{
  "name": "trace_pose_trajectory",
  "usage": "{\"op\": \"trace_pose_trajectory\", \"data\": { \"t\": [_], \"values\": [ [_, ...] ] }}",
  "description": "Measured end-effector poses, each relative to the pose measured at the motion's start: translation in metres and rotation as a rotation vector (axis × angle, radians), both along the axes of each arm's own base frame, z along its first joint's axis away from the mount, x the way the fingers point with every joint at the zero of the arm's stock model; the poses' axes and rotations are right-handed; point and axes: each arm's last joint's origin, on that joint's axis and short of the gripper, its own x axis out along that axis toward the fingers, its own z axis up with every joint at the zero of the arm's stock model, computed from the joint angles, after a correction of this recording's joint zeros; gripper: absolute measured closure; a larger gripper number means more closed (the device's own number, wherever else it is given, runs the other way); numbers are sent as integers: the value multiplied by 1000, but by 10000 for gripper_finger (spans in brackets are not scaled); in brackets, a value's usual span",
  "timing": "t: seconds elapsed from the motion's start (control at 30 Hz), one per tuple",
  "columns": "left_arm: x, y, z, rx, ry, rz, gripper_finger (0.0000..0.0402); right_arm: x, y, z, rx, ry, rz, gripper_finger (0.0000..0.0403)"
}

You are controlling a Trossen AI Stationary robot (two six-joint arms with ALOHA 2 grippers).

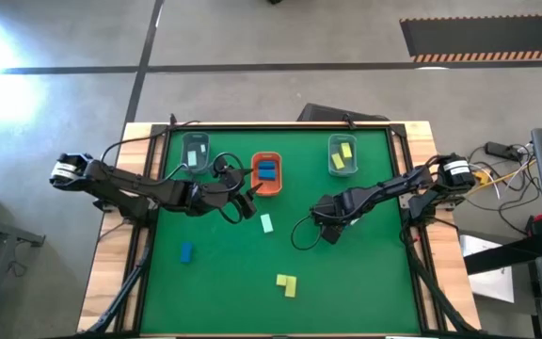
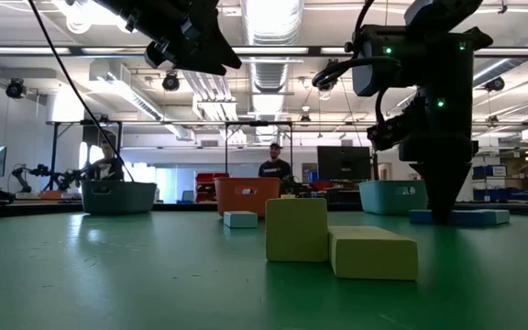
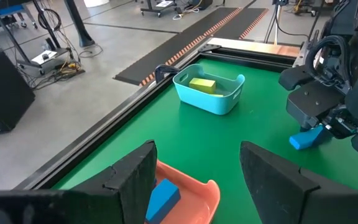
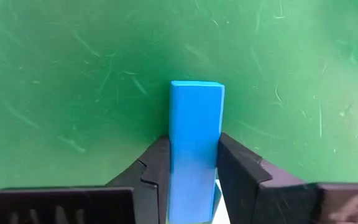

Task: Sort & place blocks by color
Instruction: Put the dark blue wooden block into the orange bin

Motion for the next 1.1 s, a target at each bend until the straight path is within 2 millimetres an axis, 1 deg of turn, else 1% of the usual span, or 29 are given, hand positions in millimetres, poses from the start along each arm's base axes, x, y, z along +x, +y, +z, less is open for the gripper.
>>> {"op": "trace_pose_trajectory", "data": {
  "t": [0.13,0.37,0.63,0.83,1.1],
  "values": [
    [0,0,0,0,0,0,187,0,0,0,2,0,5,303],
    [0,0,0,0,0,0,187,1,0,4,12,-32,22,303],
    [0,0,0,0,0,0,187,0,0,22,-2,-130,49,304],
    [0,0,0,0,-1,0,187,3,-1,42,-18,-280,105,304],
    [0,0,0,0,0,0,187,16,-6,71,-127,-555,222,304]
  ]
}}
